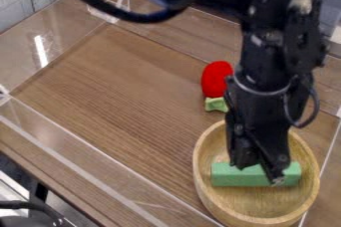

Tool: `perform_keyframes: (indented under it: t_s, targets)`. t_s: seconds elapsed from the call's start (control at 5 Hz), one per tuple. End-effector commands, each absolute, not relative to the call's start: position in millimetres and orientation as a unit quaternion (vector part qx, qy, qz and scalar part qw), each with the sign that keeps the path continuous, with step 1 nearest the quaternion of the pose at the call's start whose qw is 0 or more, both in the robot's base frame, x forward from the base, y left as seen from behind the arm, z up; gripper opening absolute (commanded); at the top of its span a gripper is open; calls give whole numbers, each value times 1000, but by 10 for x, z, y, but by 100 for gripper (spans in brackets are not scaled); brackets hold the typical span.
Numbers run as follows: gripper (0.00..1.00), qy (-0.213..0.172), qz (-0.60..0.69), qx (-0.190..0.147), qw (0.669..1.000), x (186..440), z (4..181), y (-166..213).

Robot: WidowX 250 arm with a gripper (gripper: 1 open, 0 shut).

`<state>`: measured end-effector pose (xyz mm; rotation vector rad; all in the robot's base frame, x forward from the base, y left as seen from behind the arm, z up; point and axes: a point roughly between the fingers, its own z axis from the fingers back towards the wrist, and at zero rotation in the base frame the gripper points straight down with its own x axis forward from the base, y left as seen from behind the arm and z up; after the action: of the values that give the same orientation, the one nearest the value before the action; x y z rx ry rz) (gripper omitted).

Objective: Put the green block in the brown bowl

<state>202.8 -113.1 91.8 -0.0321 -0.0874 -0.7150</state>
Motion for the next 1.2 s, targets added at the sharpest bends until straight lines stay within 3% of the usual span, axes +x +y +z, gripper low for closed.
perform_keyframes:
  t_s: [0.0, 0.2, 0.4, 0.8, 1.0]
  targets:
    - [100, -85, -302, -7, 950, 2123, 1253, -1093]
    - [100, -114, -270, 5, 956, 2287, 1324, -763]
    - [100, -136, -237, 16, 962, 2501, 1288, -356]
    - [100, -177, -199, 25, 964, 2914, 1462, -144]
    - [100, -186, -182, 25, 965, 2826, 1420, -180]
